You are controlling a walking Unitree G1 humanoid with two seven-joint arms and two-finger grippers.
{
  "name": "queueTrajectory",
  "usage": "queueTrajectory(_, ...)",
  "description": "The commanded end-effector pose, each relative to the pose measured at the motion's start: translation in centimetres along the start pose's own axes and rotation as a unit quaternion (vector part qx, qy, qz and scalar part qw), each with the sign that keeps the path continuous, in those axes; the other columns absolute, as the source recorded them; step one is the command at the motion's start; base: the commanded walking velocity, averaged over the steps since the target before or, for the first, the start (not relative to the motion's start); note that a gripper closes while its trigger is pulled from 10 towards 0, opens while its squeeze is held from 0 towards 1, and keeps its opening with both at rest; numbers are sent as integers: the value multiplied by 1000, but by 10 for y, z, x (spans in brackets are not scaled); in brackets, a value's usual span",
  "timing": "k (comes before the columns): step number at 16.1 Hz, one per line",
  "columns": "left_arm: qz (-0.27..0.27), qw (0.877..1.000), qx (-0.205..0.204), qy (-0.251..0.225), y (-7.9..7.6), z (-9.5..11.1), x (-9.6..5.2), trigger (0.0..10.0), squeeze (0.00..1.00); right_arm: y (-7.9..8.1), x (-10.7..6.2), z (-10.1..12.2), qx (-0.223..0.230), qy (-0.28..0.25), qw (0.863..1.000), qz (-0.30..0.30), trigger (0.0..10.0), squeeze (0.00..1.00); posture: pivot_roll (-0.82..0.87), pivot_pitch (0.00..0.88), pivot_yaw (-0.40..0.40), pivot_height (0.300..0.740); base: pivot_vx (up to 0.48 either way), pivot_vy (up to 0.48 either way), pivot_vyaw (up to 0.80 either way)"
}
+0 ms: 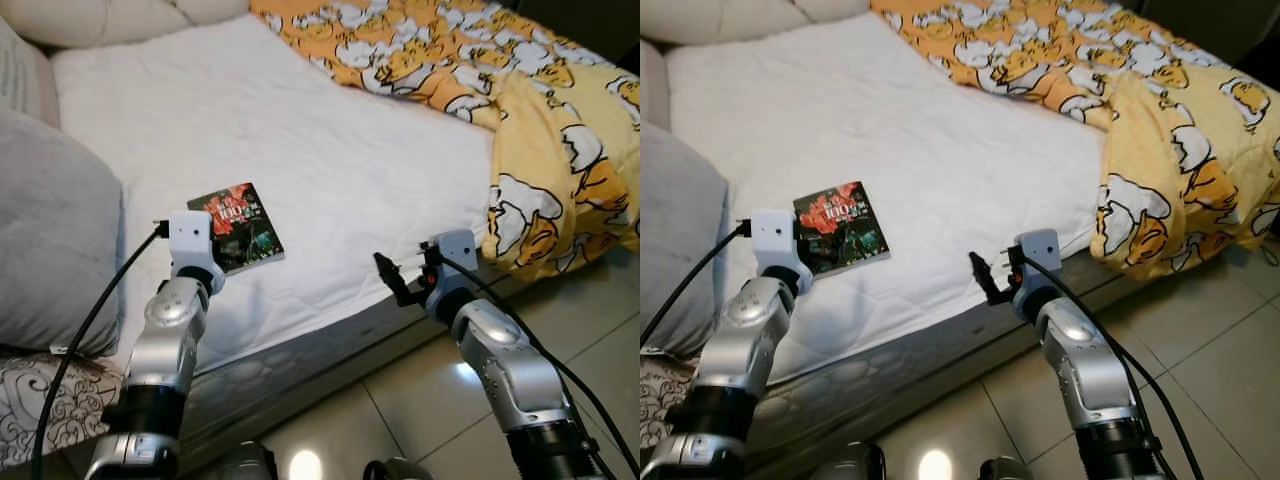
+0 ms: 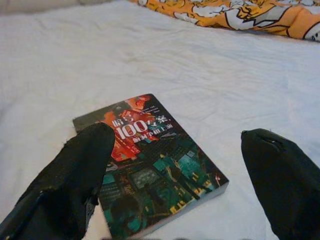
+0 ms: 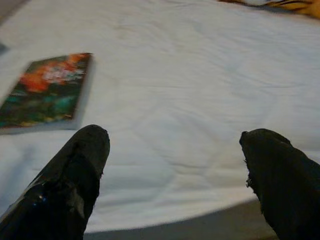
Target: Clean up the room
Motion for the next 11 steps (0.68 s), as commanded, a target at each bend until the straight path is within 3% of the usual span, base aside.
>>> queueTrajectory(1,-2,1000,14,3,-5,0,-3,10000,1000,-9,0,2,-13,-6,1000,-22,10000,0,-58,0,7,740,0,-319,0)
queueTrajectory(3,22,999,25,21,0,-10,-16,10000,1000,-21,0,-1,2,-21,997,-71,10000,0,-46,0,-10,740,0,-322,0)
queueTrajectory(4,32,999,18,30,3,-15,-20,10000,1000,-22,2,-3,-19,-21,996,-81,10000,0,-43,0,-16,740,0,-319,0)
queueTrajectory(7,47,998,15,34,8,-16,-22,10000,1000,-19,5,-3,-41,-23,997,-65,10000,0,-45,0,-25,740,0,-322,0)
queueTrajectory(11,55,998,14,41,8,-16,-27,10000,1000,-21,4,-4,-21,-30,997,-67,10000,0,-33,0,-30,740,0,-322,0)
Point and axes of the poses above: a point about 5 cm out from each wrist's last joint towards the gripper, its own x axis pointing out of the wrist towards the gripper, its own z axis along the axis of the wrist's last joint, y = z × x, the point moved 4 cm from there along x, pointing out of the wrist towards the gripper, and after that the axes turned 7 degrees about x, right-handed, at the moved point
